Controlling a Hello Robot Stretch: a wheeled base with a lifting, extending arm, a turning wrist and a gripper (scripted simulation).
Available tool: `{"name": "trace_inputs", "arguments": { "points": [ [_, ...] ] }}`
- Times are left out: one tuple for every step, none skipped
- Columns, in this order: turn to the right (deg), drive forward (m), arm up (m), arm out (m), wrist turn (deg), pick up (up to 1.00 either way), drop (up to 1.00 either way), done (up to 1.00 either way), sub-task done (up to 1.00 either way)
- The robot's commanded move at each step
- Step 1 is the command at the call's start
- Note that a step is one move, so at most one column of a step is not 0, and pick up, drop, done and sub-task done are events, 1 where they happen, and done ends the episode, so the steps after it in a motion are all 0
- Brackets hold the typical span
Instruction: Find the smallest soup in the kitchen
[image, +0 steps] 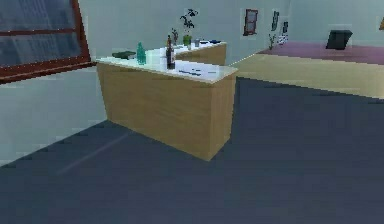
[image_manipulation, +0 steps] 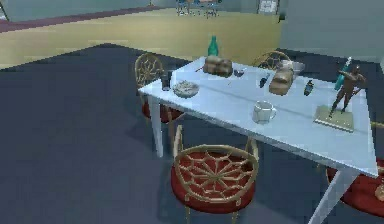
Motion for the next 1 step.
{"name": "trace_inputs", "arguments": {
  "points": [
    [27.0, 0.0, 0.0, 0.0, 0.0, 0.0, 0.0, 0.0, 0.0]
  ]
}}
